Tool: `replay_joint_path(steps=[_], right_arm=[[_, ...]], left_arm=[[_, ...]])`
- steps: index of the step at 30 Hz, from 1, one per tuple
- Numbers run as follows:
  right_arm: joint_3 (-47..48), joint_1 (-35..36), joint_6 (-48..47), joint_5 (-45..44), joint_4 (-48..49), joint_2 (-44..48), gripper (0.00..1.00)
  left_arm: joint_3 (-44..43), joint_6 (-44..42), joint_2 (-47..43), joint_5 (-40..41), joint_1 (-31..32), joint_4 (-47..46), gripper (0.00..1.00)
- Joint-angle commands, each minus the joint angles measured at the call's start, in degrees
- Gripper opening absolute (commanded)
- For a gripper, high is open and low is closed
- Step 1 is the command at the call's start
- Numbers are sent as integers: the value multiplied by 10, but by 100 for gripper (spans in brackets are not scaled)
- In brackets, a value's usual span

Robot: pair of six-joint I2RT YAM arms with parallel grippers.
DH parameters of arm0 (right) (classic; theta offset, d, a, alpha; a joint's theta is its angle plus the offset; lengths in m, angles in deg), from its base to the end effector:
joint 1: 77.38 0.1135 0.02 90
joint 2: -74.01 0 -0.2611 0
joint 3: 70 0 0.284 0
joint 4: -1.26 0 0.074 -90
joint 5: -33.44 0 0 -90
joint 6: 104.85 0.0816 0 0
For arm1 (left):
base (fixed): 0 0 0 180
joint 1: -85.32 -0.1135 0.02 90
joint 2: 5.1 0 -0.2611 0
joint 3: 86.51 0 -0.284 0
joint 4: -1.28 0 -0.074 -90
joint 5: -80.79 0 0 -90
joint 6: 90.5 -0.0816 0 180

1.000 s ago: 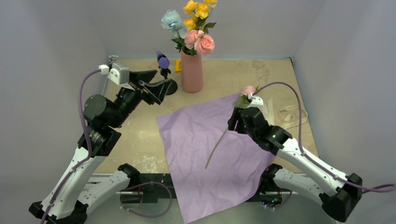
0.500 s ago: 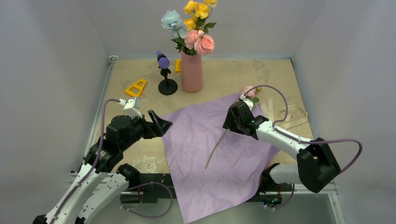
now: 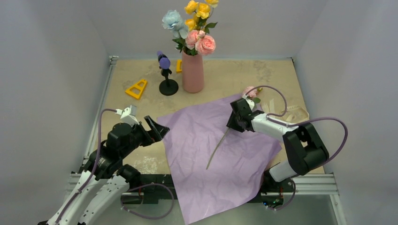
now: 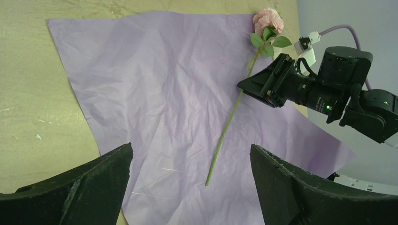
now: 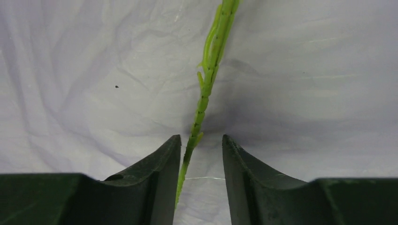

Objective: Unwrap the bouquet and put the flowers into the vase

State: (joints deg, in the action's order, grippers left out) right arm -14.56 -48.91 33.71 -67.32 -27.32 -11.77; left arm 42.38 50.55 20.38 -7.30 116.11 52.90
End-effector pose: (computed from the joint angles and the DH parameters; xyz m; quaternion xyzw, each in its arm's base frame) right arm 0.2934 0.1418 0.0984 0.1920 0.9401 0.0954 0.2650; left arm 0.1562 -0.0899 0.2805 -0.1578 0.8331 -0.3364 0.4097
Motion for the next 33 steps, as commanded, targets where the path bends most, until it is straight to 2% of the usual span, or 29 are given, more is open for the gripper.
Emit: replay_joint_path(steps=[1,10,16,22,27,33], right_arm=[[35,-3,3,1,17,-8,36],[36,-3,-5,11,13,3,0],[34,-2,-48,7,-9,90,0],[15,39,-142,19,-2,273,0],[50,132,-196,-32,-57,337,0],[16,269,-268,-93,-14,448,0]], left_arm=[[17,-5,-21,-16,0,-23,98],[33,-9,-21,-40,0,-58,96],[37,-27,-6,-76,1,-100,95],[50,-11,2,-119,0,-208,95],[42,15,37,-192,0,-340,95],[22,6,98,-315,1,-481,94]])
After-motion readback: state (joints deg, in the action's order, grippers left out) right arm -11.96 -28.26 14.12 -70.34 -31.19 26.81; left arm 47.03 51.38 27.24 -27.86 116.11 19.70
